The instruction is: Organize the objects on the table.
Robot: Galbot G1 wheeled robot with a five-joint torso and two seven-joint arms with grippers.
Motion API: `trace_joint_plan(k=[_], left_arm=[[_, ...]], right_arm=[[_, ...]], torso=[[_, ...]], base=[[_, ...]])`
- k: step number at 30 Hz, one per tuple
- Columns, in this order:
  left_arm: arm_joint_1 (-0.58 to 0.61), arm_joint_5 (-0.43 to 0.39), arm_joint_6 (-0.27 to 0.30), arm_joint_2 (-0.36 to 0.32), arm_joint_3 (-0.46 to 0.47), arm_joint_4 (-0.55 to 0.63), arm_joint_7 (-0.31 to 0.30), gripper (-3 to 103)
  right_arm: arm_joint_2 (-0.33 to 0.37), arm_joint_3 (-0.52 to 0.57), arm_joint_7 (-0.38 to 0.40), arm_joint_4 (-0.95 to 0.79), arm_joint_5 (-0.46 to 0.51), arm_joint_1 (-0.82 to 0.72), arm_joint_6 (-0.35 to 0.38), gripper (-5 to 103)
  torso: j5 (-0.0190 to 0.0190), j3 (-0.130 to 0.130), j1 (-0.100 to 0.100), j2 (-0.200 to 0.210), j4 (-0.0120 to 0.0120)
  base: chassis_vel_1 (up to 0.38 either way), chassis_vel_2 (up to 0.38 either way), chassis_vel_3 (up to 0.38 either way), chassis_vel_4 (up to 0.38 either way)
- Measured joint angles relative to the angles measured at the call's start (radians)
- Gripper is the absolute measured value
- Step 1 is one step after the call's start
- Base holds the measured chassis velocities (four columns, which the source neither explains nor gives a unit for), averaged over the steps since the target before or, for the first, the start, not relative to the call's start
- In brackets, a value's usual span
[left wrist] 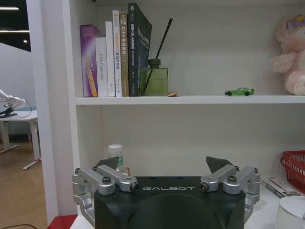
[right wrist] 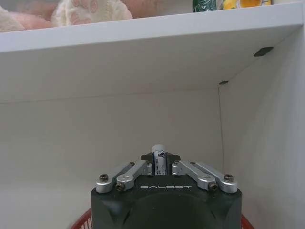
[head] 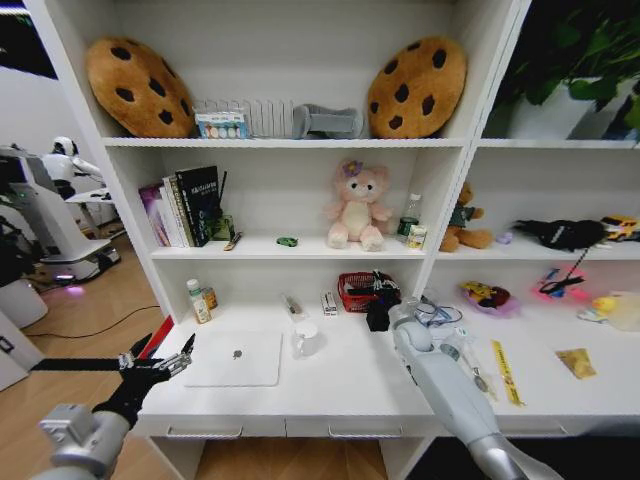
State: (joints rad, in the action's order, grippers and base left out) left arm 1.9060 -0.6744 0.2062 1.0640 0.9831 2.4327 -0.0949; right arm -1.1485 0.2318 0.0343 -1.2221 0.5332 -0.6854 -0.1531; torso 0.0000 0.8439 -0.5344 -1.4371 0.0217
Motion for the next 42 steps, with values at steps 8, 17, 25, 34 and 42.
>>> trace_joint_plan(k=[8,17,25,34,42], left_arm=[[0.0,0.0,0.0,0.0,0.0,0.0,0.0,100],[0.0,0.0,0.0,0.0,0.0,0.0,0.0,100],[0.0,0.0,0.0,0.0,0.0,0.0,0.0,100],[0.0,0.0,0.0,0.0,0.0,0.0,0.0,100],[0.0,0.0,0.0,0.0,0.0,0.0,0.0,100]], right_arm=[[-0.011,0.008,-0.008,0.04,-0.01,0.001,-0.017,13],[-0.045,0.004,-0.014,0.099,-0.023,0.019,-0.034,13],[-0.049,-0.005,-0.016,0.114,-0.027,0.037,-0.034,24],[-0.039,-0.001,-0.016,0.085,-0.031,0.011,-0.031,51],[0.079,0.024,-0.003,-0.205,0.016,-0.162,0.047,78]], torso=[[0.0001,0.0,0.0,0.0,0.0],[0.0001,0.0,0.0,0.0,0.0],[0.0,0.0,0.0,0.0,0.0],[0.0,0.0,0.0,0.0,-0.0002],[0.0001,0.0,0.0,0.0,0.0004]], base=[[0.0,0.0,0.0,0.0],[0.0,0.0,0.0,0.0],[0.0,0.0,0.0,0.0],[0.0,0.0,0.0,0.0],[0.0,0.0,0.0,0.0]])
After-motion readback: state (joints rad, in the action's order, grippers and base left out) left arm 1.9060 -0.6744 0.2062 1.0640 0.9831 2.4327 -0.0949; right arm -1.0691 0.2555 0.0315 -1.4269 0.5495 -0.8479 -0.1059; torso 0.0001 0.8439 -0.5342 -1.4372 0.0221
